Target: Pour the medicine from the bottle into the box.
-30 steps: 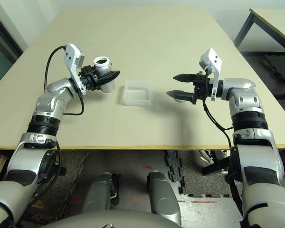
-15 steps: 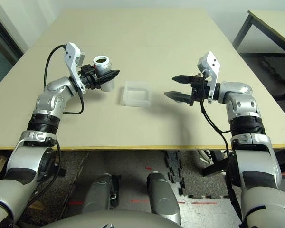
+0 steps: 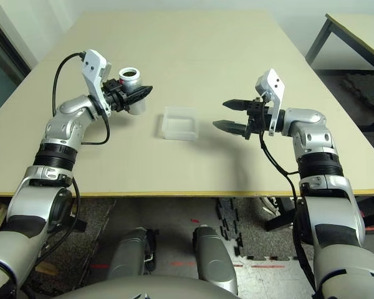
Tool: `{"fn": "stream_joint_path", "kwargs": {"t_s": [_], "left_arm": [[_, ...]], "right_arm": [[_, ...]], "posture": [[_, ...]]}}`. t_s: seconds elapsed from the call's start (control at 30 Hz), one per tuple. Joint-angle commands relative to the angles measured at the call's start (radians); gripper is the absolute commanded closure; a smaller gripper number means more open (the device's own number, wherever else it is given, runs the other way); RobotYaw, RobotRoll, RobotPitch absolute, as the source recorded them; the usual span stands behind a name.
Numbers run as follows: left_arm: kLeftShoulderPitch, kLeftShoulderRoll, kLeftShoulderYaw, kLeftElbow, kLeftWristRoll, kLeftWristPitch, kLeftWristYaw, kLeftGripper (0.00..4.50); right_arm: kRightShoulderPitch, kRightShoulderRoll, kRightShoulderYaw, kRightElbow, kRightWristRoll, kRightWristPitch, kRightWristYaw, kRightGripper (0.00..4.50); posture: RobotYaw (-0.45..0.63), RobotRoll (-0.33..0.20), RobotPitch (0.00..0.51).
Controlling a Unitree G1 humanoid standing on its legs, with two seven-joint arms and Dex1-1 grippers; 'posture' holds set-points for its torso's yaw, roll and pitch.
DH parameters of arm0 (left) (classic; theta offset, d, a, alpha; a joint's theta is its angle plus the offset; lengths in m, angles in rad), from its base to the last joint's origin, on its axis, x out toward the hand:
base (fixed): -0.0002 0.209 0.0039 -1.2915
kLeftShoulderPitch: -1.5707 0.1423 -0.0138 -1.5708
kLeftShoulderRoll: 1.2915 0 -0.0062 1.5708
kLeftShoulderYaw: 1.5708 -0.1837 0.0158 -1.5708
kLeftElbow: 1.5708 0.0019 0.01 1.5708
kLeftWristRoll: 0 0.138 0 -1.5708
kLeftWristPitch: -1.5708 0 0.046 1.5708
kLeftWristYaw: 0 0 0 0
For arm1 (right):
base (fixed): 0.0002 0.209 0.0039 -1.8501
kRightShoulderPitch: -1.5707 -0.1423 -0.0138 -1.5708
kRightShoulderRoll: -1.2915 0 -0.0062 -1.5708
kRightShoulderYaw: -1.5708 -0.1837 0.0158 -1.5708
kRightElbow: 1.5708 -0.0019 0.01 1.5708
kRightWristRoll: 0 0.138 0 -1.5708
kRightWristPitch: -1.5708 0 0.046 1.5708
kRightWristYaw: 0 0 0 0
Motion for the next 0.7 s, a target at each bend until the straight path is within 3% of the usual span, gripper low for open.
{"fn": "stream_joint_path", "kwargs": {"t_s": [0.03, 0.7], "left_arm": [[-0.017, -0.008, -0.010, 0.016, 0.018, -0.008, -0.004, 1.85], [-0.015, -0.012, -0.017, 0.005, 0.027, -0.003, -0.008, 1.85]], "right_arm": [[-0.005, -0.005, 0.015, -0.014, -0.008, -0.005, 0.001, 0.00], [-0.009, 0.000, 0.034, -0.008, -0.015, -0.020, 0.006, 0.00]], "posture": [[-0.10, 0.000, 0.074], [-0.09, 0.000, 0.084]]}}
